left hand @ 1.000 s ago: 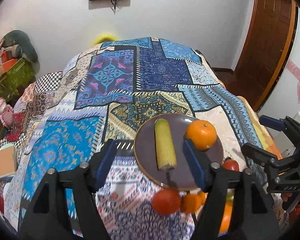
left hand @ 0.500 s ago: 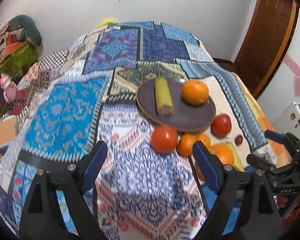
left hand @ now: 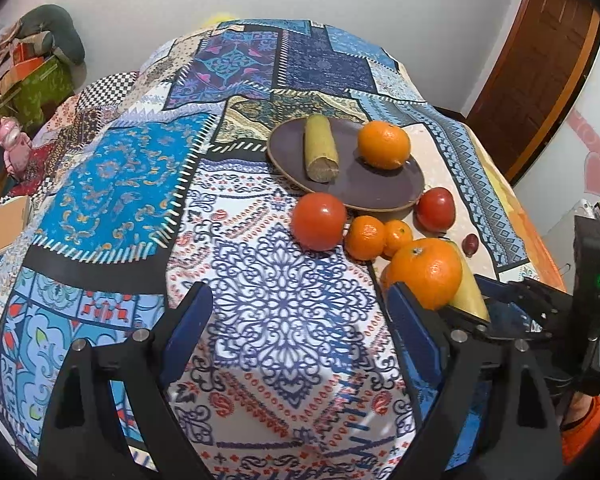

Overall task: Organize fruits
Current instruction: 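Grasp the second yellow cylinder with the right tool while the left tool grasps a large orange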

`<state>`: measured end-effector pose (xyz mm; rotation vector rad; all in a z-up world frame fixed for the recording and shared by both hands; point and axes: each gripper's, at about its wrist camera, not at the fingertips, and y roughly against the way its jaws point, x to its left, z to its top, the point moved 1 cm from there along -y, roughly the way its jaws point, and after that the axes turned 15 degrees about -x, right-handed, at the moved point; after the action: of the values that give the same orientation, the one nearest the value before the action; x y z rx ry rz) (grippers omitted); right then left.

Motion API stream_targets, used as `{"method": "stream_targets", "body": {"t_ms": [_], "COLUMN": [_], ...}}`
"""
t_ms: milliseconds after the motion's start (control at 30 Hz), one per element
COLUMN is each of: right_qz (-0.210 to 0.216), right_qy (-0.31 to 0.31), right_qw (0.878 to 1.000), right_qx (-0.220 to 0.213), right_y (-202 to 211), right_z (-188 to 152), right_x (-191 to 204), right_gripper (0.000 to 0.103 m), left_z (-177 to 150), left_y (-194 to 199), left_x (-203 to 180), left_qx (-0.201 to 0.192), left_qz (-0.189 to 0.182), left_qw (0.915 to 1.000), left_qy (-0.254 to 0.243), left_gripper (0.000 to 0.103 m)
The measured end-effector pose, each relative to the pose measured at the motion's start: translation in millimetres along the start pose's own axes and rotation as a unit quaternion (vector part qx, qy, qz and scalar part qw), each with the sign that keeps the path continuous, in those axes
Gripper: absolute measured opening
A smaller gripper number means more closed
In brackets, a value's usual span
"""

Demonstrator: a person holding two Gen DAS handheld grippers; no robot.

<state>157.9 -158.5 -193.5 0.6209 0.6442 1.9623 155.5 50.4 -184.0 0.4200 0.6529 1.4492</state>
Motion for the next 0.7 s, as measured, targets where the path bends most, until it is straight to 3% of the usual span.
{"method": "stream_targets", "body": {"t_ms": [67,233,700], "right_qz": [0.01,0.013,-0.01], "right_qy": [-0.008,-0.024,-0.017], "right_qw": [1.0,0.999,1.0], "right_qx": [-0.003,-0.016,-0.023], "right_y": [3,18,48], "right_z": [0,-3,-14], "right_x": [0,-13,-43], "right_gripper": [0.047,0.037,0.036], "left_z": [0,1,-15], "left_y": [-2,-9,-57], "left_x": [-7,-33,-102], "left_qx": [0.003,0.008,0.057], "left_qz": [-0.008,-0.034,-0.073], "left_qw": [1.0,0.9992,0.9935], "left_qy": [-0.003,-0.02,-0.066], "left_gripper": [0.09,0.091,0.092]}}
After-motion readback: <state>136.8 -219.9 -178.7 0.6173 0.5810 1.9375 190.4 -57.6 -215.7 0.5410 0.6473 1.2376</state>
